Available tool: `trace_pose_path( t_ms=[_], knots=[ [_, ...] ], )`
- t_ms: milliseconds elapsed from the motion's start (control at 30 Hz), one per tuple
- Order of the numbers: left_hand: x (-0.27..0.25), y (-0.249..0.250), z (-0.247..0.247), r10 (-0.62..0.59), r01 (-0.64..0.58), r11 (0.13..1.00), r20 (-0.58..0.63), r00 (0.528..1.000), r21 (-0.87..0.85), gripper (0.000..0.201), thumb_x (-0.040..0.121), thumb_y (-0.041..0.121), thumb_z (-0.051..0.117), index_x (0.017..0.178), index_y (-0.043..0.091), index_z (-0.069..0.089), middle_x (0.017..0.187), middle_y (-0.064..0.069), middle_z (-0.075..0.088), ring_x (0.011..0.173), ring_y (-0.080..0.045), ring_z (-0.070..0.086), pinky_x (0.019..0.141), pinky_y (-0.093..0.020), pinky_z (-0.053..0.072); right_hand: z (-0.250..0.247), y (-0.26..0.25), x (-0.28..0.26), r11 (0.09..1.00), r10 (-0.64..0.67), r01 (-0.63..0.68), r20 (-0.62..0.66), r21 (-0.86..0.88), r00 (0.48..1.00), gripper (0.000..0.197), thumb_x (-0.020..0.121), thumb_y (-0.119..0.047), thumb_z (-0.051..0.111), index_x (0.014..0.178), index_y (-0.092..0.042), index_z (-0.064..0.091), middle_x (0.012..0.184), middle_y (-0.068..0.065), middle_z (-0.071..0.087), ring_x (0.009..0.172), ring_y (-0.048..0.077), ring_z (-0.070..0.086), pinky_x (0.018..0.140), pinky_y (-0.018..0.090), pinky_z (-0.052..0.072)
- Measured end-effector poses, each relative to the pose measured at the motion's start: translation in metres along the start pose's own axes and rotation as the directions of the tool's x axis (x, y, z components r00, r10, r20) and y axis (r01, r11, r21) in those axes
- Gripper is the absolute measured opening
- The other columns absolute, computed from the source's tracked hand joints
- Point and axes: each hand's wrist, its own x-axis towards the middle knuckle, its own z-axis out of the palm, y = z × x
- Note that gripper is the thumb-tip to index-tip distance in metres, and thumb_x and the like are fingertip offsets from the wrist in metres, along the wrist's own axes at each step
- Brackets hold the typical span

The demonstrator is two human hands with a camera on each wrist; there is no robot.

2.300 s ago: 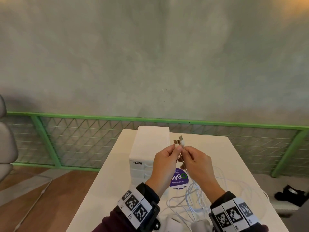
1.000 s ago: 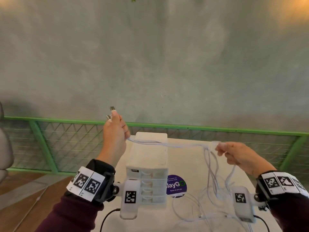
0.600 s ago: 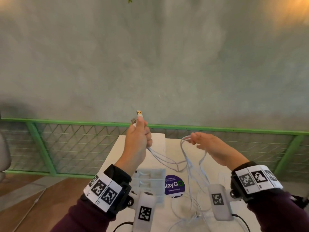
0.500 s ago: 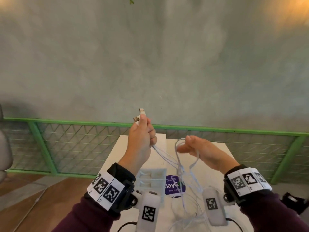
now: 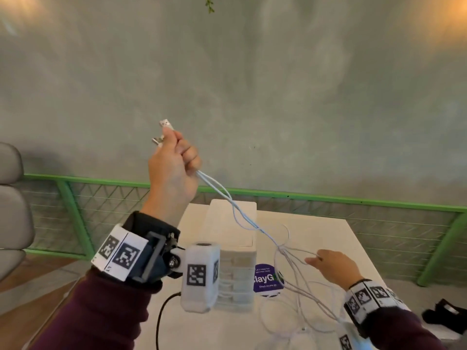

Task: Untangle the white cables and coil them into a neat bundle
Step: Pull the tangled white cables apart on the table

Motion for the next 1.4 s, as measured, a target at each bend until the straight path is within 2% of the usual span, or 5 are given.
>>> trace_pose_path(
  t_ms=[533, 667, 933, 1067, 1400],
  knots=[
    [0.007, 0.015, -0.019, 0.076, -0.083, 0.996, -0.165, 0.983, -0.036, 0.038, 0.101, 0.035, 0.033, 0.067, 0.017, 0.04, 0.037, 0.01, 0.029, 0.03, -0.004, 0.022, 0.03, -0.015, 0.018, -0.022, 0.049, -0.02, 0.921, 0.319, -0.317, -0.029, -0.228, 0.947, 0.043, 0.088, -0.03, 0.046, 0.129, -0.016, 0.044, 0.13, 0.01, 0.051, 0.118, 0.029, 0.049, 0.095, 0.039, 0.042],
    [-0.001, -0.002, -0.008, 0.018, -0.024, 0.999, -0.139, 0.99, -0.043, 0.038, 0.1, 0.034, 0.034, 0.068, 0.016, 0.041, 0.037, 0.01, 0.031, 0.03, -0.003, 0.024, 0.029, -0.015, 0.02, -0.049, -0.032, -0.038, 0.988, -0.083, 0.101, 0.155, -0.113, 0.984, 0.097, 0.075, -0.031, 0.072, 0.148, -0.021, 0.008, 0.151, 0.011, 0.025, 0.138, 0.031, 0.023, 0.113, 0.044, 0.026],
    [-0.012, -0.005, -0.003, -0.014, 0.002, 0.995, -0.124, 0.992, -0.096, 0.038, 0.1, 0.033, 0.034, 0.069, 0.014, 0.043, 0.038, 0.009, 0.032, 0.031, -0.004, 0.024, 0.03, -0.015, 0.021, 0.004, -0.164, -0.092, 0.558, -0.773, 0.478, 0.214, 0.679, 0.598, 0.072, 0.066, -0.031, 0.081, 0.127, -0.039, 0.044, 0.135, -0.015, 0.047, 0.13, 0.011, 0.041, 0.112, 0.035, 0.03],
    [-0.009, 0.016, -0.019, 0.044, -0.06, 0.992, -0.141, 0.989, -0.113, 0.038, 0.101, 0.033, 0.032, 0.069, 0.014, 0.042, 0.038, 0.009, 0.03, 0.031, -0.005, 0.024, 0.03, -0.016, 0.021, 0.03, -0.149, -0.077, 0.653, -0.696, 0.466, 0.229, 0.598, 0.681, 0.015, 0.078, -0.028, 0.071, 0.072, -0.02, 0.06, 0.078, -0.004, 0.066, 0.081, 0.011, 0.062, 0.087, 0.034, 0.049],
    [-0.022, 0.037, -0.118, 0.126, 0.068, 0.875, -0.36, 0.924, 0.48, 0.02, 0.097, 0.012, 0.046, 0.078, 0.012, 0.05, 0.065, 0.0, 0.047, 0.05, -0.009, 0.046, 0.053, -0.022, 0.047, -0.051, -0.078, -0.061, 0.848, -0.524, 0.516, 0.046, 0.119, 0.85, 0.043, 0.094, -0.043, 0.041, 0.055, -0.027, 0.044, 0.059, -0.009, 0.047, 0.057, -0.002, 0.04, 0.057, 0.014, 0.03]
  ],
)
